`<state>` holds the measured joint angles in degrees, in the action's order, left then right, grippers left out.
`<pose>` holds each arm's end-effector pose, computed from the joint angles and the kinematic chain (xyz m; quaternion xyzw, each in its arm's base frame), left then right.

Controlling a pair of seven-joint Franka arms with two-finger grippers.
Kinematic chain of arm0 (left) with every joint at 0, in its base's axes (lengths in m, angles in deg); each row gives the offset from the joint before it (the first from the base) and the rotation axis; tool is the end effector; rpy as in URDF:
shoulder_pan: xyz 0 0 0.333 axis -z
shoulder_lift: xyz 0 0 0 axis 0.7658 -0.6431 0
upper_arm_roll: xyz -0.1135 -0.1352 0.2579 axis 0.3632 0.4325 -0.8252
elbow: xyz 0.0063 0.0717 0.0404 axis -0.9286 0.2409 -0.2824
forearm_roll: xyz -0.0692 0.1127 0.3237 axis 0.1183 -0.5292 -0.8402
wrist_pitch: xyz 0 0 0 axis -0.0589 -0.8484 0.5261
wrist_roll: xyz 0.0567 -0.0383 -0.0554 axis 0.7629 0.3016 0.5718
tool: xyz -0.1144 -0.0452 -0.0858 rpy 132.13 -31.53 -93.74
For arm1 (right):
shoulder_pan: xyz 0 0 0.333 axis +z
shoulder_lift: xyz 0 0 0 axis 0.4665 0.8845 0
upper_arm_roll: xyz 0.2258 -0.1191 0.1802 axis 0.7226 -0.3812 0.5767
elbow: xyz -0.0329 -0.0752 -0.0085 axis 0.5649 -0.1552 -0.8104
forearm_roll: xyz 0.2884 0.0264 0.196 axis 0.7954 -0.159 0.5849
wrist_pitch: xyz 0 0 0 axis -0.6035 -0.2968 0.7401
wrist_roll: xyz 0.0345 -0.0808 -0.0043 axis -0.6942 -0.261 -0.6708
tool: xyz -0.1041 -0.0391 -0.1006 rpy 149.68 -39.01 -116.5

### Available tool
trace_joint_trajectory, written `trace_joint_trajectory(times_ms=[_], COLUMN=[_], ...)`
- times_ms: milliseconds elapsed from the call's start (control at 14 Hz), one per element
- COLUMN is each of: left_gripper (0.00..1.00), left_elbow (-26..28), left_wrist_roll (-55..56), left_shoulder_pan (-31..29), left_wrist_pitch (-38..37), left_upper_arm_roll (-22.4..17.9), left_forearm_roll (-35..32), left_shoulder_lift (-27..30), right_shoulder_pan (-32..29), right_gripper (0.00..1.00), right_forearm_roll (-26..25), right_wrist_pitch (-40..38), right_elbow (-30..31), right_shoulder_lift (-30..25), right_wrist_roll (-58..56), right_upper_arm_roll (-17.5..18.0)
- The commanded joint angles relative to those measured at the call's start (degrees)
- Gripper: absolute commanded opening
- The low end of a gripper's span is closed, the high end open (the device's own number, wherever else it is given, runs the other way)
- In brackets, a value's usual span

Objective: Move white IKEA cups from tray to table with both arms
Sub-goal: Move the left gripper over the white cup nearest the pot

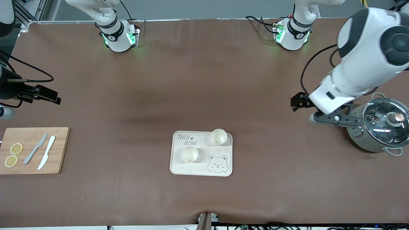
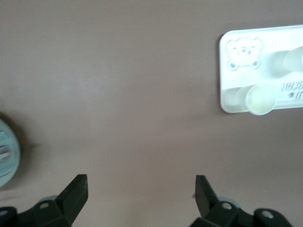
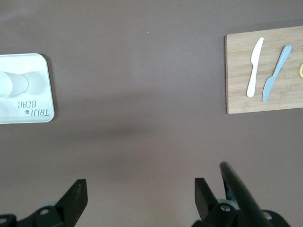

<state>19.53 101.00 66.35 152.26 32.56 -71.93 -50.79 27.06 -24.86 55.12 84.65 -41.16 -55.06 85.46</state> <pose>0.5699 -0.1938 0.5100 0.9978 -0.0651 -0.0016 0.0125 0.5609 0.0205 0.5741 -0.9983 0.0404 0.0385 0.0173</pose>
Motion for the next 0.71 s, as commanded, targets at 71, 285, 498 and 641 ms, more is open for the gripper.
trace_joint_trajectory(times_ms=[71, 285, 498, 641], left_gripper=[1.0, 1.0, 1.0, 1.0], left_elbow=[-8.27, -8.29, -7.5, -5.75], left_wrist_roll=[6.36, 8.92, 9.36, 9.54], left_shoulder_pan=[4.97, 7.97, 9.2, 10.17], left_wrist_pitch=[0.27, 3.79, 6.06, 10.54], left_upper_arm_roll=[-0.53, -0.62, -0.27, -0.27], left_forearm_roll=[0.61, 0.52, 0.43, 0.43], left_shoulder_lift=[-7.66, -8.99, -11.18, -12.59], right_shoulder_pan=[0.05, 0.05, 0.05, 0.05], right_gripper=[1.0, 1.0, 1.0, 1.0], right_forearm_roll=[1.05, 1.05, 1.05, 1.05], right_wrist_pitch=[0.64, 0.64, 0.82, 1.17], right_elbow=[1.81, 1.81, 1.81, 1.81], right_shoulder_lift=[-1.59, -1.59, -1.5, -1.5], right_wrist_roll=[1.06, 1.06, 1.06, 1.06], right_upper_arm_roll=[-0.08, -0.08, -0.08, -0.08])
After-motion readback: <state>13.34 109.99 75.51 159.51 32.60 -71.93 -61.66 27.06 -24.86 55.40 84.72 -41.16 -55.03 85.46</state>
